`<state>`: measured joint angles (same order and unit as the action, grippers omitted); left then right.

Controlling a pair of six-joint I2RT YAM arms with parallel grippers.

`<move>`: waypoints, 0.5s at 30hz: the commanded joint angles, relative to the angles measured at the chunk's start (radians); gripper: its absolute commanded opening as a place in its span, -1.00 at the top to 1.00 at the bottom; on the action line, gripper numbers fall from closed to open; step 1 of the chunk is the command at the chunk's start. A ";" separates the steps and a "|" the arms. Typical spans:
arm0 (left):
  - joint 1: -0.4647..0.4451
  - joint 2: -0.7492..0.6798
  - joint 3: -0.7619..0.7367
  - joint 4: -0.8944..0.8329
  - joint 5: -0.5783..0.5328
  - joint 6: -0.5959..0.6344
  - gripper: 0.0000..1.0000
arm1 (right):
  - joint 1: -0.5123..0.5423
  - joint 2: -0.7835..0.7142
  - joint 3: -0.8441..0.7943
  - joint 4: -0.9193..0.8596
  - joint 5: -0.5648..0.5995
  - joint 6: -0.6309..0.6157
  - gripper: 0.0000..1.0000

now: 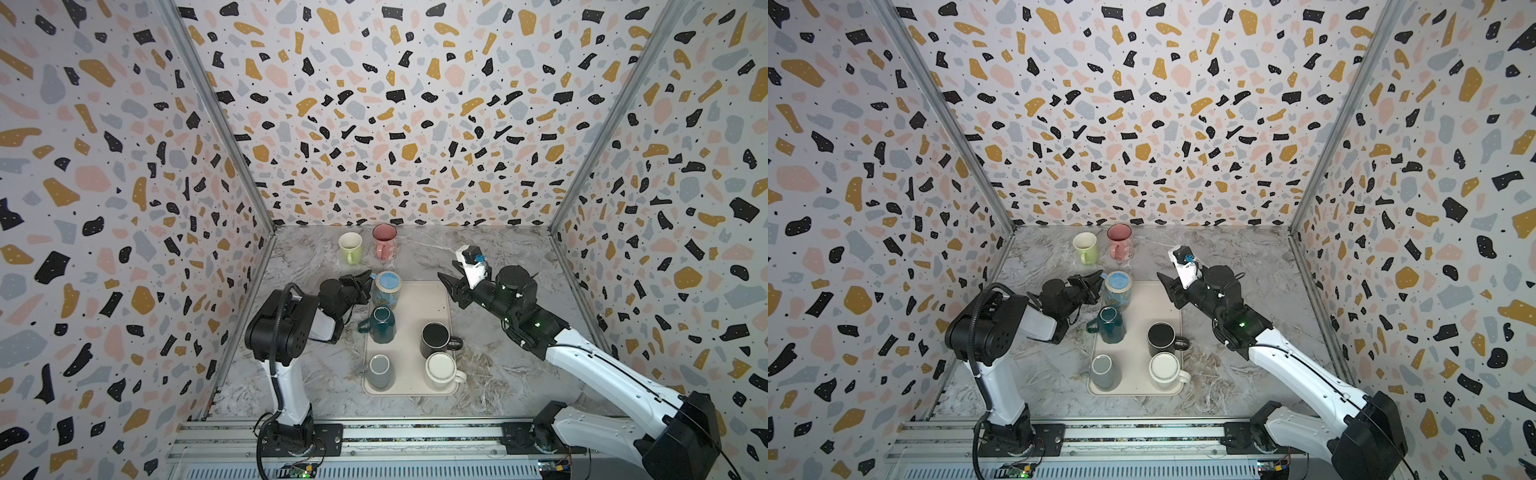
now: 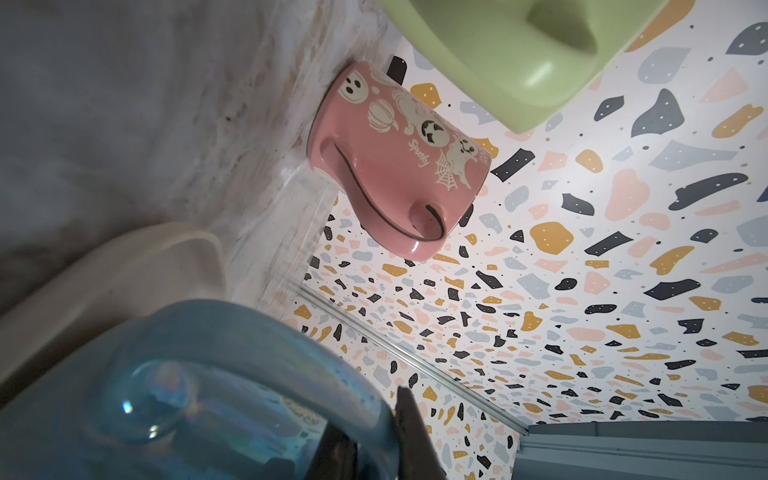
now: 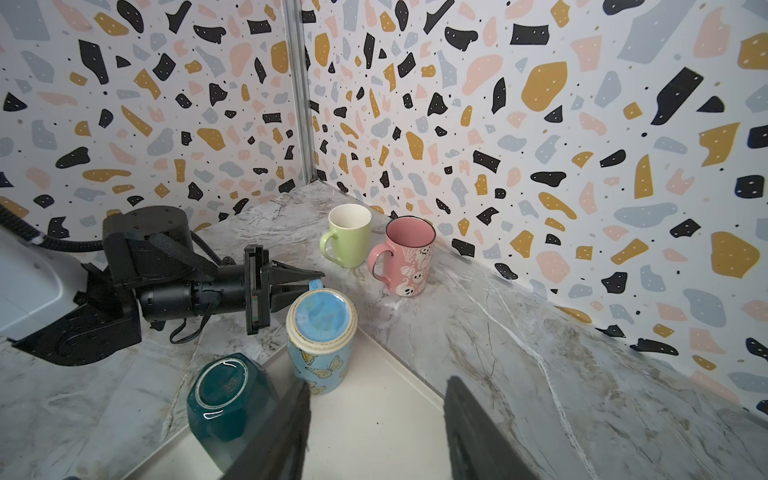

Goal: Turn the mug right side up
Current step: 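Grip the upside-down light blue mug's handle with the left gripper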

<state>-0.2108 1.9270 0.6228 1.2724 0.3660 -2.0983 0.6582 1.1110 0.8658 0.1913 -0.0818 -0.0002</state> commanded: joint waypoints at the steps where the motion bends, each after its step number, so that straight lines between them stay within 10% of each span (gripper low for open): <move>1: -0.009 0.009 0.037 0.114 0.014 0.000 1.00 | -0.005 -0.009 -0.006 0.018 0.004 0.011 -0.07; 15: -0.030 -0.002 0.156 0.105 0.081 0.067 1.00 | -0.005 -0.012 -0.008 0.019 -0.001 0.012 -0.08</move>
<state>-0.2329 1.9423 0.7368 1.2598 0.4107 -2.0438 0.6556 1.1110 0.8646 0.1944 -0.0822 -0.0002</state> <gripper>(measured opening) 0.109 0.537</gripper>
